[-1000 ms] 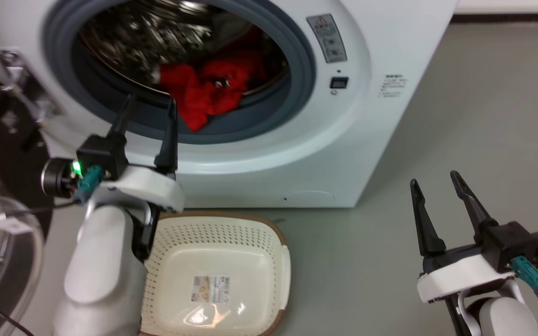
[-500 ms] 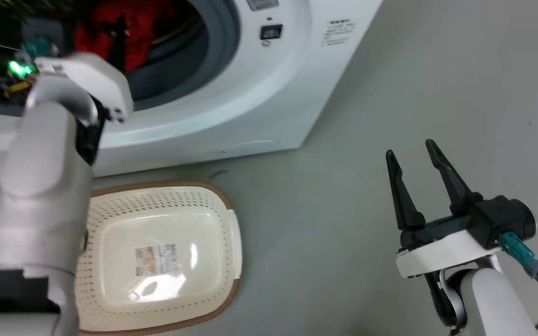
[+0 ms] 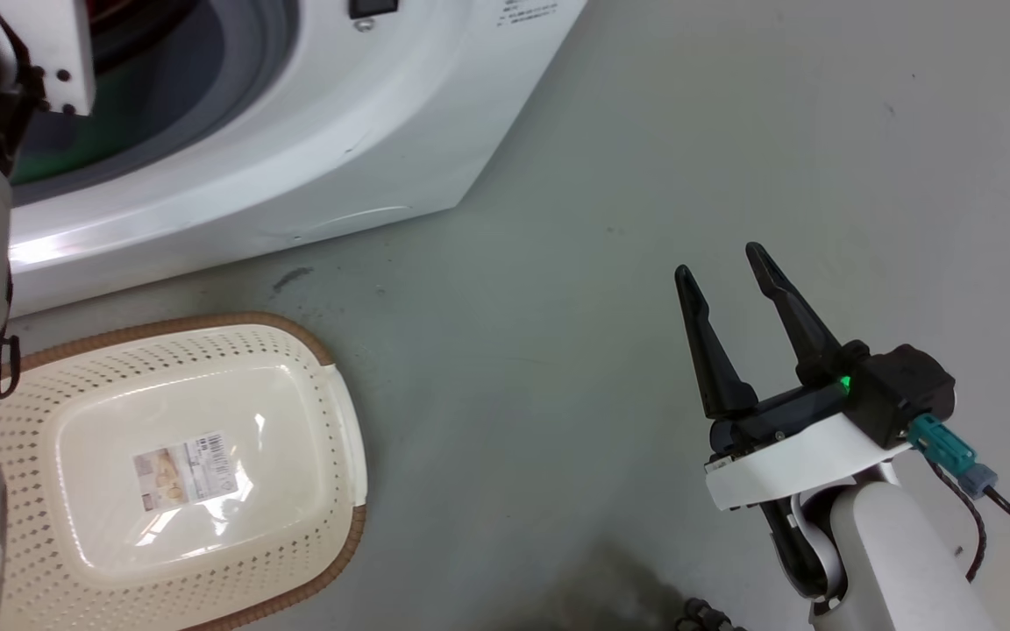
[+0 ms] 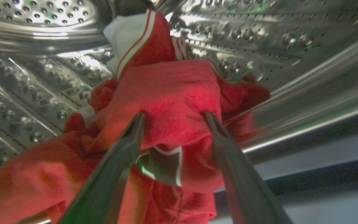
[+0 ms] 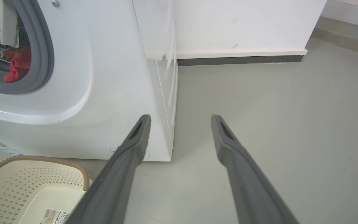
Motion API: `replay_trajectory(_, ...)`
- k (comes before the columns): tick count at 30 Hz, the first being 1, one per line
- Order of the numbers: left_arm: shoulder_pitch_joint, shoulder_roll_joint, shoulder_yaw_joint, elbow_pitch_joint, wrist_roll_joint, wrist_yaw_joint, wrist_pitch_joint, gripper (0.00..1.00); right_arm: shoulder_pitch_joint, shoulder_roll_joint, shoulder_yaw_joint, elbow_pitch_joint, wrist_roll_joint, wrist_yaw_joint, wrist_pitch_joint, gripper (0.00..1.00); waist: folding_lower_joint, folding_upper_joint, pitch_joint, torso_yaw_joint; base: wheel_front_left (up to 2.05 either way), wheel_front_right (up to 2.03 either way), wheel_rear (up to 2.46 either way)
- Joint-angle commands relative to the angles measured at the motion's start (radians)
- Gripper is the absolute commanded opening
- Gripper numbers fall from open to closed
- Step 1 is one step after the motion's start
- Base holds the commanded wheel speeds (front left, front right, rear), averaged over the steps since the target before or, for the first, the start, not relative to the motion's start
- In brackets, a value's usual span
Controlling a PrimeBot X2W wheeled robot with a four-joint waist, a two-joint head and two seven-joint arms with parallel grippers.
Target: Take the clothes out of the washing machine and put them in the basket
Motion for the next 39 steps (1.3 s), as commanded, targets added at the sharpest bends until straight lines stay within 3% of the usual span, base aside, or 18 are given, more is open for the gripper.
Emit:
replay_trajectory(1, -0.026, 0.011, -0.009, 0.015, -0.011, 0.001, 0.031, 1.0, -0.018, 0.002, 0.006, -0.006, 0.008, -0.001, -0.005, 1.0, -0.0002, 0.0, 0.022, -0.021, 0.0, 0.0, 0.0)
replay_trajectory(3, -0.05, 0.02, -0.016, 0.032, -0.024, 0.001, 0.07, 1.0, -0.021, 0.002, 0.014, -0.007, 0.014, -0.001, -0.005, 1.0, -0.0002, 0.0, 0.028, -0.026, 0.0, 0.0, 0.0)
replay_trajectory(4, -0.057, 0.021, -0.019, 0.041, -0.031, 0.001, 0.091, 0.85, -0.021, 0.002, 0.016, -0.008, 0.017, -0.001, -0.005, 1.0, -0.0002, 0.0, 0.029, -0.027, 0.0, 0.0, 0.0)
replay_trajectory(5, -0.065, 0.024, -0.024, 0.048, -0.035, 0.001, 0.11, 0.38, -0.021, 0.002, 0.02, -0.007, 0.021, -0.001, -0.005, 1.0, -0.0002, 0.0, 0.03, -0.029, 0.0, 0.0, 0.0)
replay_trajectory(6, -0.074, 0.031, -0.021, 0.055, -0.039, 0.001, 0.126, 0.0, -0.022, 0.002, 0.021, -0.007, 0.023, -0.001, -0.005, 1.0, -0.0002, 0.0, 0.031, -0.029, 0.0, 0.0, 0.0)
replay_trajectory(9, -0.09, 0.029, -0.009, 0.079, -0.058, 0.008, 0.173, 0.0, -0.029, 0.002, 0.025, -0.004, 0.028, -0.001, -0.005, 1.0, -0.0002, 0.0, 0.03, -0.03, 0.0, 0.0, 0.0)
replay_trajectory(13, -0.097, 0.026, -0.015, 0.061, -0.055, 0.027, 0.138, 0.0, -0.031, 0.002, 0.021, 0.002, 0.028, -0.001, -0.005, 1.0, -0.0002, 0.0, 0.021, -0.022, 0.0, 0.0, 0.0)
replay_trajectory(14, -0.05, 0.015, -0.026, 0.015, -0.045, 0.044, -0.002, 0.0, -0.03, 0.002, 0.012, 0.013, 0.02, -0.001, -0.005, 1.0, -0.0002, 0.0, -0.006, -0.003, 0.0, 0.0, 0.0)
replay_trajectory(24, 0.179, -0.047, -0.021, -0.059, -0.068, 0.093, -0.448, 0.0, 0.01, 0.001, -0.021, 0.051, -0.017, -0.001, -0.005, 1.0, -0.0002, 0.0, -0.152, 0.065, 0.0, 0.0, 0.0)
replay_trajectory(29, 0.307, -0.094, 0.0, -0.132, -0.1, 0.099, -0.49, 0.0, 0.046, 0.001, -0.04, 0.076, -0.036, -0.001, -0.005, 1.0, -0.0002, 0.0, -0.24, 0.11, 0.0, 0.0, 0.0)
replay_trajectory(39, 0.562, -0.147, 0.068, -0.455, -0.111, 0.099, -0.492, 0.0, 0.108, 0.001, -0.074, 0.109, -0.07, -0.001, -0.004, 1.0, -0.0002, 0.0, -0.367, 0.199, 0.0, 0.0, 0.0)
